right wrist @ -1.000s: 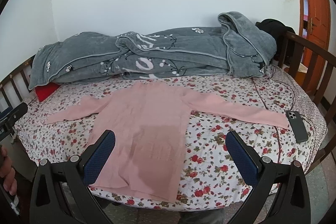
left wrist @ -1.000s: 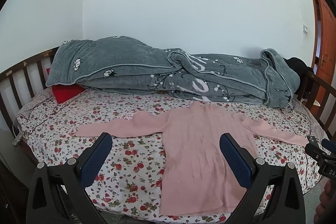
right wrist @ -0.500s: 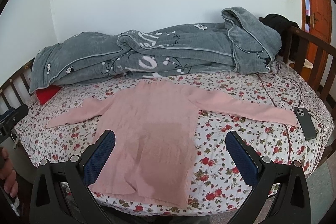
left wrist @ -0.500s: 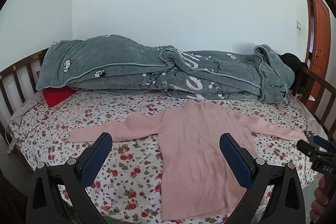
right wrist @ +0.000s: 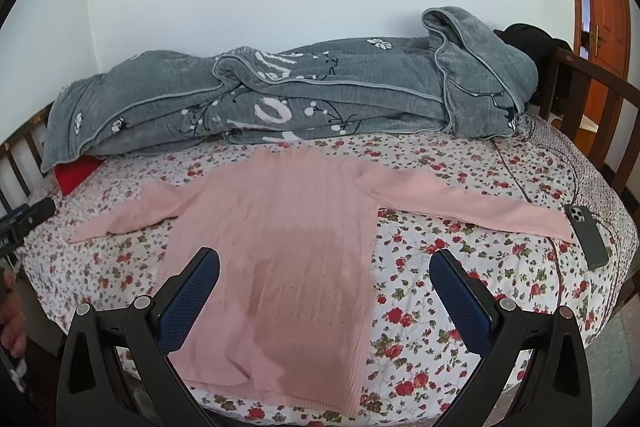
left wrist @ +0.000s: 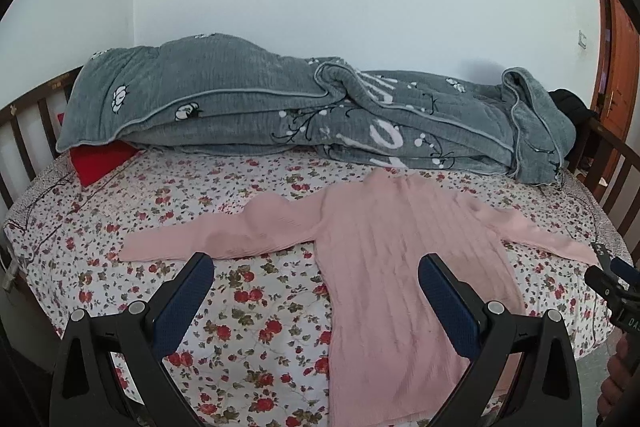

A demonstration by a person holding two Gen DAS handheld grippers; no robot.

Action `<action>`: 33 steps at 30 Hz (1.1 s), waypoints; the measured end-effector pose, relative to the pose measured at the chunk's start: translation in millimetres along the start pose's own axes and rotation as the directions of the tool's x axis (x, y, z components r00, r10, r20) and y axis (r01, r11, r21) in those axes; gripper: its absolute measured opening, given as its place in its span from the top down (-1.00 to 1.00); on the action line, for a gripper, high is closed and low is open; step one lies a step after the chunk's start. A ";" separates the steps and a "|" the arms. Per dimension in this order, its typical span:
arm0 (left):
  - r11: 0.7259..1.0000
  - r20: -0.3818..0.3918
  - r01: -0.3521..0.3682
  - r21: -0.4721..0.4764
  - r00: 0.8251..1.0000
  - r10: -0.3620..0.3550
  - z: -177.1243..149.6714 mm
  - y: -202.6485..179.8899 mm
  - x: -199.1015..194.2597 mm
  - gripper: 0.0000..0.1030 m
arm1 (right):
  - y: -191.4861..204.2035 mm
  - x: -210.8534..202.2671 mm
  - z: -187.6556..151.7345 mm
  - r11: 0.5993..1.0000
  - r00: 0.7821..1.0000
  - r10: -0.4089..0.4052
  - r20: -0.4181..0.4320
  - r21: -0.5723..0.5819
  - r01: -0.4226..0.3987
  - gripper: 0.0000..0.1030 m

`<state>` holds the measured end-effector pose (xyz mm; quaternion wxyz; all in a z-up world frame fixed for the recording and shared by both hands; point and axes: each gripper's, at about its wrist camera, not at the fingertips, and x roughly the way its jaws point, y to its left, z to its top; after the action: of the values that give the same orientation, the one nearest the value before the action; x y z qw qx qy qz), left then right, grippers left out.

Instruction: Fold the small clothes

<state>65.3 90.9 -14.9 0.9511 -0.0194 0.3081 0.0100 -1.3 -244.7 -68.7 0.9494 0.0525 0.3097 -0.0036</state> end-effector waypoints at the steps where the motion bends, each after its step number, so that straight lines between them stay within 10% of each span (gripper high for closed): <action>1: 1.000 -0.002 -0.006 0.001 1.000 0.006 -0.4 1.8 2.0 -1.00 | 1.6 2.6 -0.5 1.000 1.000 0.001 -0.003 -0.004 -0.001 -0.99; 17: 0.985 -0.078 -0.072 -0.154 0.995 0.061 -17.2 66.3 73.9 -1.00 | -21.9 46.1 -0.9 0.998 0.999 0.044 0.024 -0.052 -0.043 -0.99; 33: 0.837 -0.195 -0.188 -0.514 0.976 0.099 -75.9 255.6 212.6 -0.81 | -109.9 150.3 -32.5 0.995 0.996 -0.079 -0.031 0.063 0.081 -0.74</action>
<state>185.0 344.5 -208.8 0.8773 -0.2584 0.3695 0.1643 96.8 -346.7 -193.9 0.9419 0.0705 0.3246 -0.0507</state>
